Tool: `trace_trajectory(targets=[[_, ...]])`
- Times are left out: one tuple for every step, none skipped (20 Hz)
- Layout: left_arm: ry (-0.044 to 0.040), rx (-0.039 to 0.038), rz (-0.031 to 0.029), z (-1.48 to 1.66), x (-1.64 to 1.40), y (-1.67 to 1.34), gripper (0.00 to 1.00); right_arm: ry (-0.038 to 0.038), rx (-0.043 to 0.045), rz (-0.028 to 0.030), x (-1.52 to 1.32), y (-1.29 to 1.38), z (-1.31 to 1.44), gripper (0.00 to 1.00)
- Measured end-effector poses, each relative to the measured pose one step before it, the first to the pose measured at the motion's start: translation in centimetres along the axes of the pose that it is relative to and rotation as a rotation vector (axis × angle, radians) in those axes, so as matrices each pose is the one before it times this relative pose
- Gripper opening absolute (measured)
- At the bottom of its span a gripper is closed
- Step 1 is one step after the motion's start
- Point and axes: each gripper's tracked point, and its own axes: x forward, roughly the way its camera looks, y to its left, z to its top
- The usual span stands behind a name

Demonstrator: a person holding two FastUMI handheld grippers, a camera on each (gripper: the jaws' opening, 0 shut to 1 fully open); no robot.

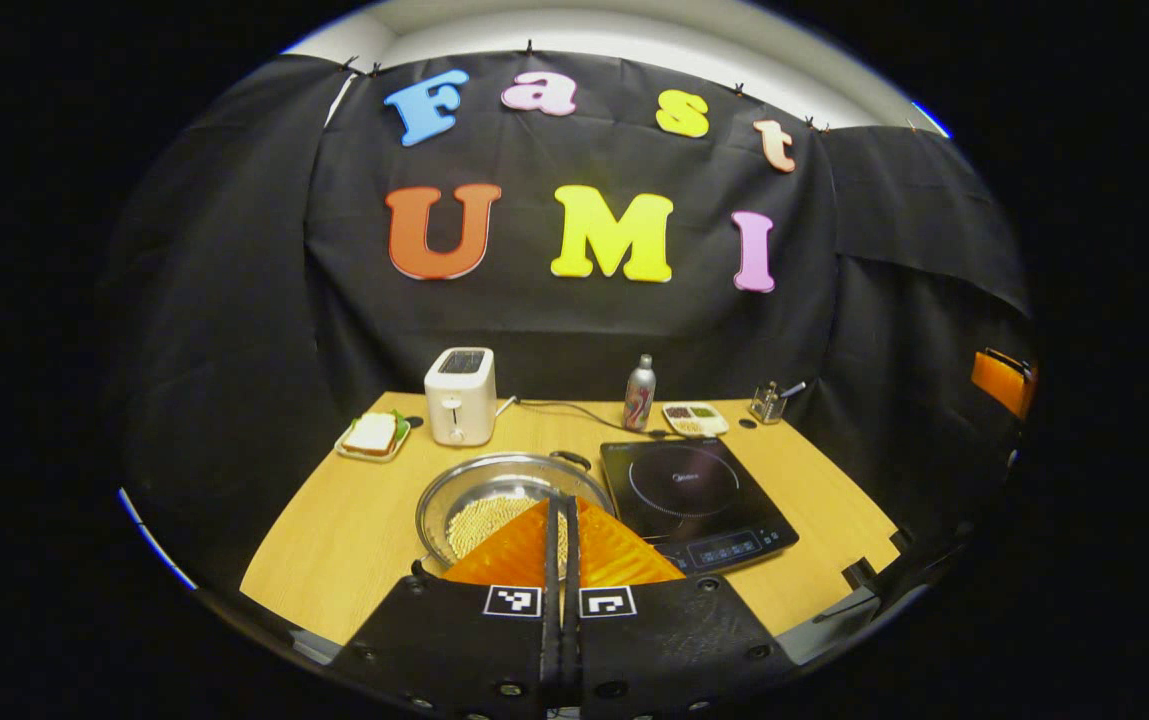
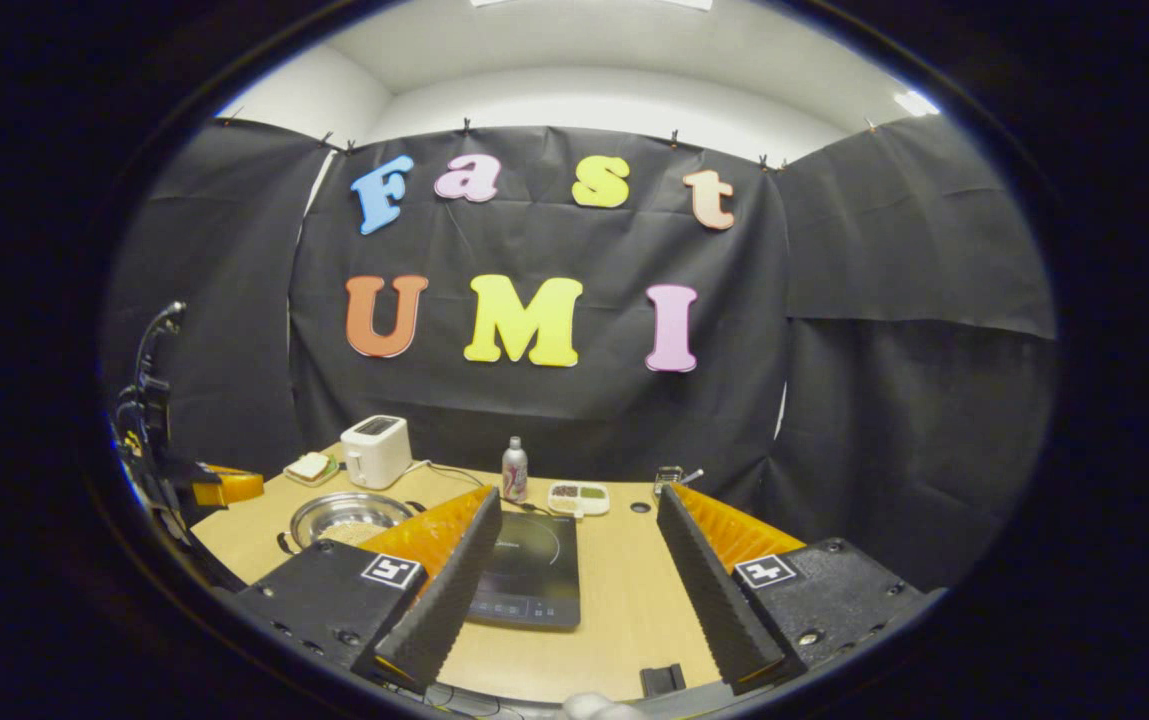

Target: First push the handle of the pot to place it horizontally, then grasp the pot with both hands and set it on the induction cooktop.

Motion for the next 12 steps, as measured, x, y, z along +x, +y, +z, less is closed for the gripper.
trace_trajectory(targets=[[0.03343, 0.00771, -0.0005, -1.478, 0.505, 0.152, 0.0, 0.01028, 0.00231, -0.00325, 0.008, -0.04, -0.502, 0.96], [0.02381, 0.00981, 0.01303, -1.382, 0.411, 0.591, 0.0, 0.01093, 0.00293, -0.00088, 0.058, 0.142, -0.557, 0.97], [0.04309, 0.00623, 0.002, -1.576, 0.557, 0.251, 0.0, 0.01231, 0.00252, 0.00053, 0.038, 0.196, -0.477, 0.97], [0.03362, -0.00718, -0.00514, -1.383, 0.435, -0.026, 0.0, 0.01609, -0.00077, 0.0002, 0.111, 0.09, -0.677, 0.97], [0.03185, -0.00627, -0.00016, -1.224, 0.411, 0.043, 0.0, 0.01232, -0.00218, 0.00231, 0.15, 0.132, -0.458, 0.97], [0.03153, -0.00011, 0.00071, -1.084, 0.684, 0.134, 0.0, 0.0065, -0.00216, -0.00163, 0.061, 0.105, -0.331, 0.99], [0.02977, 0.00326, 0.00268, -1.029, 0.674, 0.351, 0.0, 0.00965, -0.00257, -0.00101, 0.187, 0.123, -0.257, 0.97], [0.03583, -0.00127, 0.00074, -0.995, 0.682, 0.242, 0.0, 0.01197, -0.00096, 0.00523, 0.311, 0.216, -0.473, 0.99], [0.02811, -0.00719, -0.00572, -0.867, 0.647, 0.12, 0.0, 0.01212, 0.00078, 0.00414, 0.347, 0.198, -0.254, 0.97], [0.02839, -0.00328, 0.00443, -0.741, 0.474, 0.346, 0.0, 0.00993, 0.00149, 0.0063, 0.481, 0.195, -0.323, 0.99], [0.01906, -0.00286, 0.0073, -0.366, 0.593, 0.473, 0.0, 0.00794, 0.00108, 0.00521, 0.473, 0.171, -0.207, 0.99], [0.02567, -0.00462, 0.00352, -0.302, 0.716, 0.222, 0.0, 0.00535, -0.00006, 0.00578, 0.561, 0.082, -0.193, 0.99]])
